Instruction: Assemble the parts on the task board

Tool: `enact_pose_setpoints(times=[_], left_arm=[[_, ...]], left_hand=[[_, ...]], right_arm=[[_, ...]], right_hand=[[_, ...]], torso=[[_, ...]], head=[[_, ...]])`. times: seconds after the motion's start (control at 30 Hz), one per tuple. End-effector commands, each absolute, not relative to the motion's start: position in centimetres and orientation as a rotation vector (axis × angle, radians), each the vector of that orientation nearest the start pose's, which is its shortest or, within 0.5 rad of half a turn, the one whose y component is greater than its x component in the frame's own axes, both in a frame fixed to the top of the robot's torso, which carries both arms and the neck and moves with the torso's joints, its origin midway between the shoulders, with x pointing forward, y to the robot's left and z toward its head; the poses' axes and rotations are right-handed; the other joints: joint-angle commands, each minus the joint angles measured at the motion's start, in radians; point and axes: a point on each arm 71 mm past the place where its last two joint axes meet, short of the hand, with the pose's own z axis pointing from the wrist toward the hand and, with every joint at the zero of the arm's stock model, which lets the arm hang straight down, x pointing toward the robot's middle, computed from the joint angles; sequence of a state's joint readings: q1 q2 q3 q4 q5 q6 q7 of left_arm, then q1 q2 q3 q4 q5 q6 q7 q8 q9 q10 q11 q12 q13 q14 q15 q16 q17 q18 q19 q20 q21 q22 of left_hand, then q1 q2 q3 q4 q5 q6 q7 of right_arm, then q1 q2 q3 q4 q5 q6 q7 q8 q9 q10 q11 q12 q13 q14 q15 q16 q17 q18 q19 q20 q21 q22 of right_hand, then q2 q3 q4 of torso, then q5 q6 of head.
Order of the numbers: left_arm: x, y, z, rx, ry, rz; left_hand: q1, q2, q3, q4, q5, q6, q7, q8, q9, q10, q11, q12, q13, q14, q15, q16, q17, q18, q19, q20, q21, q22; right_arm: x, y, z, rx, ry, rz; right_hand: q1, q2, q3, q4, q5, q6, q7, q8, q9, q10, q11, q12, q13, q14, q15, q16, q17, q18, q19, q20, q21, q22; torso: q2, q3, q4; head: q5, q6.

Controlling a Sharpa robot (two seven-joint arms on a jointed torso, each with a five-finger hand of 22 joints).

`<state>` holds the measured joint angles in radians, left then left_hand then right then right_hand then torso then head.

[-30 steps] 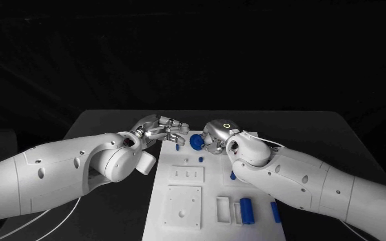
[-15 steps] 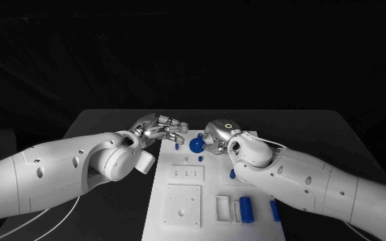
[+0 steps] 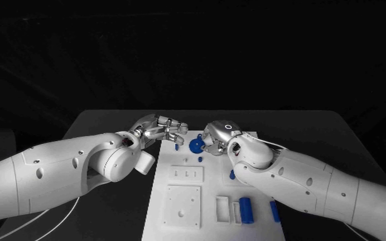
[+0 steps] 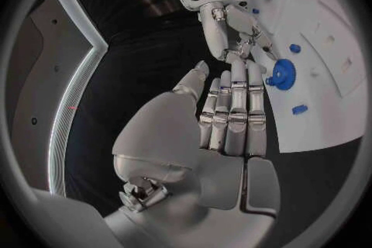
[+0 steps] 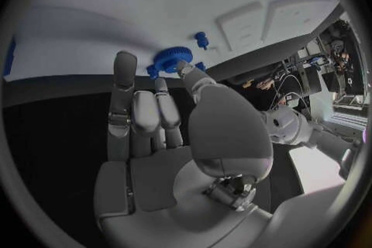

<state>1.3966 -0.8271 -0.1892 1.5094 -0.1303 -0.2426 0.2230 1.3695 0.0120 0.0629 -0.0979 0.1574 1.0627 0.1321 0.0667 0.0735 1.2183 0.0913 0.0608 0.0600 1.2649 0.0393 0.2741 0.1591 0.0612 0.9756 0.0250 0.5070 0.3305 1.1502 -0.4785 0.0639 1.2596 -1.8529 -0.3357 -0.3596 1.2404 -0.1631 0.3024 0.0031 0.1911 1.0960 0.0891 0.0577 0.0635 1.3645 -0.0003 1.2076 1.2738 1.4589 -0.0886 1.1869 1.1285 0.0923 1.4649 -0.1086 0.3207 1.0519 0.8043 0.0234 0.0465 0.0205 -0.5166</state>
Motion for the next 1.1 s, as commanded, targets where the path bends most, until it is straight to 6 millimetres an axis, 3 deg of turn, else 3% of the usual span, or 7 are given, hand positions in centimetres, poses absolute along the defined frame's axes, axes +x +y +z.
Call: enact_pose_setpoints(times=[0.03,0.3,0.43,0.57,0.7,0.83,1.1], left_arm=[[50.3,20.0,-14.5,-0.882,1.652,-1.443],[50.5,20.6,-14.4,-0.884,1.641,-1.436],[50.7,20.8,-14.4,-0.886,1.636,-1.430],[50.9,21.1,-14.4,-0.888,1.631,-1.423],[51.1,21.3,-14.4,-0.890,1.627,-1.417],[51.3,21.4,-14.4,-0.892,1.625,-1.412],[51.6,21.6,-14.5,-0.894,1.623,-1.405]], left_hand=[[-0.001,-0.004,-0.007,0.000,-0.004,-0.006,-0.002,0.001,-0.002,-0.005,-0.001,-0.002,0.000,0.007,0.003,-0.003,0.000,-0.003,0.007,-0.002,-0.004,-0.001],[0.001,-0.003,-0.006,-0.002,-0.004,-0.006,-0.002,0.001,-0.001,-0.011,0.001,-0.002,0.000,0.000,0.006,-0.013,-0.004,-0.003,0.002,0.001,-0.008,-0.003],[0.001,-0.003,-0.006,-0.003,-0.003,-0.006,-0.001,0.001,-0.001,-0.012,0.001,-0.003,0.000,0.005,0.007,-0.021,-0.009,-0.001,0.002,0.002,-0.011,-0.006],[0.001,-0.003,-0.006,-0.003,-0.003,-0.006,-0.002,0.001,-0.001,-0.012,0.001,-0.002,0.000,0.005,0.007,-0.022,-0.009,-0.002,0.002,0.002,-0.012,-0.007],[0.001,-0.003,-0.006,-0.003,-0.003,-0.006,-0.002,0.001,-0.001,-0.012,0.001,-0.002,0.000,0.005,0.007,-0.022,-0.009,-0.002,0.002,0.002,-0.012,-0.007],[0.000,-0.003,-0.006,-0.003,-0.003,-0.006,-0.001,0.001,-0.002,-0.012,0.001,-0.002,0.000,0.005,0.007,-0.024,-0.010,-0.002,0.003,0.003,-0.013,-0.007],[-0.003,-0.004,-0.007,-0.002,-0.004,-0.011,0.000,0.000,-0.002,-0.014,0.002,-0.002,0.000,0.007,0.008,-0.027,-0.011,-0.002,0.003,0.003,-0.016,-0.010]], right_arm=[[52.6,-9.8,-17.6,-0.239,1.445,0.452],[52.7,-14.2,-15.9,-0.088,1.482,0.641],[52.9,-17.0,-14.8,0.025,1.522,0.765],[53.0,-19.9,-13.7,0.148,1.563,0.892],[53.1,-21.7,-13.5,0.281,1.607,1.036],[53.5,-23.2,-13.5,0.496,1.609,1.220],[54.6,-26.0,-13.9,0.754,1.540,1.331]], right_hand=[[0.003,-0.012,-0.001,0.005,-0.003,-0.014,0.004,0.004,-0.001,-0.007,0.003,-0.005,-0.002,-0.002,0.007,-0.006,-0.003,0.018,0.032,0.009,-0.005,-0.001],[0.021,0.000,-0.019,-0.021,-0.003,-0.020,0.006,0.004,-0.001,-0.093,-0.001,-0.208,-0.192,-0.023,0.011,-0.163,-0.153,-0.017,0.011,0.012,-0.069,-0.047],[0.043,0.038,-0.016,-0.114,0.029,-0.031,0.014,0.003,-0.002,-0.150,-0.012,-0.564,-0.526,-0.052,0.020,-0.514,-0.389,-0.017,-0.049,0.026,-0.219,-0.200],[0.061,0.057,0.038,-0.181,0.038,-0.053,0.033,0.003,-0.002,-0.139,0.018,-0.845,-0.822,-0.082,0.061,-0.829,-0.559,-0.017,-0.195,0.079,-0.258,-0.362],[0.094,0.085,0.157,-0.238,0.034,-0.148,0.076,0.000,-0.005,-0.220,0.104,-1.077,-1.077,-0.214,0.144,-1.106,-0.753,-0.065,-0.489,0.158,-0.259,-0.574],[0.120,0.082,0.241,-0.282,0.053,-0.185,0.085,0.002,-0.004,-0.232,0.129,-1.134,-1.215,-0.219,0.169,-1.125,-1.018,-0.051,-0.500,0.196,-0.250,-0.901],[0.080,0.062,0.151,-0.242,0.127,-0.102,0.074,0.006,0.000,-0.192,0.109,-1.128,-1.213,-0.078,0.124,-1.088,-1.014,-0.032,-0.343,0.149,-0.209,-0.966]], torso=[[-0.001,-0.0006,-0.0009],[-0.002,0.0014,-0.0080],[-0.005,0.0048,-0.0164],[-0.007,0.0097,-0.0239],[-0.009,0.0147,-0.0298],[-0.010,0.0200,-0.0325],[-0.010,0.0166,-0.0323]], head=[[0.000,0.003],[-0.002,0.014],[-0.002,0.017],[-0.004,0.021],[-0.009,0.023],[-0.011,0.024],[-0.018,0.024]])
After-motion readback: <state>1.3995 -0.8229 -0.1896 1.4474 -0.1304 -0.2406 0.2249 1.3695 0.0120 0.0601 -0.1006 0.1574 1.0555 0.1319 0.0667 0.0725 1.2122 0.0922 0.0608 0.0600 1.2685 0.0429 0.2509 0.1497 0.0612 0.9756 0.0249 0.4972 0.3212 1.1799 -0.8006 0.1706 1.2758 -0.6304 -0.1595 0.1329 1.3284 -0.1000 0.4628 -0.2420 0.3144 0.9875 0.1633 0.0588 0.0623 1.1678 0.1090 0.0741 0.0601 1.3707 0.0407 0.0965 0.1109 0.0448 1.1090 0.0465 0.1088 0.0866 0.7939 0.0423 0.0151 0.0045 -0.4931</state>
